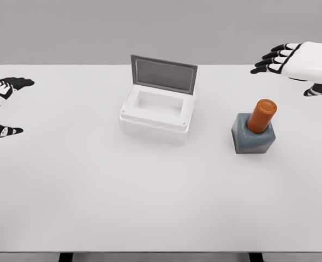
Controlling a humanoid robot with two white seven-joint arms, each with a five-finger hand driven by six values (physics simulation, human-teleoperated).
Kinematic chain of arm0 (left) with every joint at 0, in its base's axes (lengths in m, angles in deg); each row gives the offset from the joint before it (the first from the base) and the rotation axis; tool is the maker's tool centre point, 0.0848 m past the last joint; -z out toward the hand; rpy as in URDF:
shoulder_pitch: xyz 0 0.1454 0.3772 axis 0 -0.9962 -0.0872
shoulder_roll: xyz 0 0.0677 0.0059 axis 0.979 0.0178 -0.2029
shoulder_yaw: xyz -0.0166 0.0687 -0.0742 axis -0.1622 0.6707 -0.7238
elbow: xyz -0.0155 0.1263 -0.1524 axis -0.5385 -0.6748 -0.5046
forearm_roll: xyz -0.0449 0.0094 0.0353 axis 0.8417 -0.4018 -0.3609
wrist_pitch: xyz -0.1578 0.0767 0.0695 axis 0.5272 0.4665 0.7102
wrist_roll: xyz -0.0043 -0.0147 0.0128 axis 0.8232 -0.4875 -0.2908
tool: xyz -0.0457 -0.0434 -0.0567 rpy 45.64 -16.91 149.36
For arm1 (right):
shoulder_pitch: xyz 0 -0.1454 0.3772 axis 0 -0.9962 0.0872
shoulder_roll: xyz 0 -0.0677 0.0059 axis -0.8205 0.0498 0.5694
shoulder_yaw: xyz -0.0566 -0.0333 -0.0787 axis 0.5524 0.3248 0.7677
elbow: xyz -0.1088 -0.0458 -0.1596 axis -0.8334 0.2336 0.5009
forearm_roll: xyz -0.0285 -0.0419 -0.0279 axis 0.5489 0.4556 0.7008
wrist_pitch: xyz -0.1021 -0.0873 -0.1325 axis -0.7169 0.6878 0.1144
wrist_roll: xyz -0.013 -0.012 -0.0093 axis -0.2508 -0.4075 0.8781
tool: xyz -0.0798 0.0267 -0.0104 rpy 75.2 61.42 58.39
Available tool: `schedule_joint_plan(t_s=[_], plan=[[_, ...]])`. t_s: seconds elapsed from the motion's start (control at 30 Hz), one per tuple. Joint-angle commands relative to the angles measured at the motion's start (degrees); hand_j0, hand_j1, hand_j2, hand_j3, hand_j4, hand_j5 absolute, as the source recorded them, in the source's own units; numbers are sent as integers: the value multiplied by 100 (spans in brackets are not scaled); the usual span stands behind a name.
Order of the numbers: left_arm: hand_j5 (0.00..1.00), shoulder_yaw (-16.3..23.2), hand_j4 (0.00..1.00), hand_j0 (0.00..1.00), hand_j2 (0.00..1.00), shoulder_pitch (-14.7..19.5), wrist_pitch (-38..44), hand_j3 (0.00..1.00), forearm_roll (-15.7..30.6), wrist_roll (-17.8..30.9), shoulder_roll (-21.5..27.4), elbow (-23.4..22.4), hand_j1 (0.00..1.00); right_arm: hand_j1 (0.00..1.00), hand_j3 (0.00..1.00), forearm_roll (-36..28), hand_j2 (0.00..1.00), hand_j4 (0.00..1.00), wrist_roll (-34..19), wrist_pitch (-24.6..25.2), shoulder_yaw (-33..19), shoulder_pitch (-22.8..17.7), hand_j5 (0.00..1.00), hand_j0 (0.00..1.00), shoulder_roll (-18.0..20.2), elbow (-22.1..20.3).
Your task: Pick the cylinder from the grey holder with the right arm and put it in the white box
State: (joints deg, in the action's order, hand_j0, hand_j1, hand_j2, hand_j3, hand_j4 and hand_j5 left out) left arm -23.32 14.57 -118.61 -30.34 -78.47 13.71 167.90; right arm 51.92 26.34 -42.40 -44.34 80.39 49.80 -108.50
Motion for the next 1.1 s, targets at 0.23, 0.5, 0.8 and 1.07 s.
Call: schedule_joint_plan(t_s=[0.23, 0.5, 0.8, 1.07], plan=[[100, -11, 100, 100, 100, 9, 5, 100, 40, 4, 4, 53, 100, 99, 99, -844, 99, 99, 2, 28, 60, -88, 99, 99, 397, -30], [100, -3, 100, 100, 100, -18, 5, 100, -12, 4, -347, 44, 100, 100, 100, -1329, 100, 100, 2, 1100, 508, -9, 100, 100, 125, -30], [100, 6, 100, 100, 100, -237, 5, 100, -21, 4, -928, -369, 100, 99, 99, -951, 99, 99, 2, 1136, 851, -18, 99, 99, -165, 41], [100, 6, 100, 100, 100, -431, 5, 100, 31, 4, -1051, -387, 100, 99, 99, -863, 99, 99, 2, 1092, 1229, -18, 99, 99, -192, 146]])
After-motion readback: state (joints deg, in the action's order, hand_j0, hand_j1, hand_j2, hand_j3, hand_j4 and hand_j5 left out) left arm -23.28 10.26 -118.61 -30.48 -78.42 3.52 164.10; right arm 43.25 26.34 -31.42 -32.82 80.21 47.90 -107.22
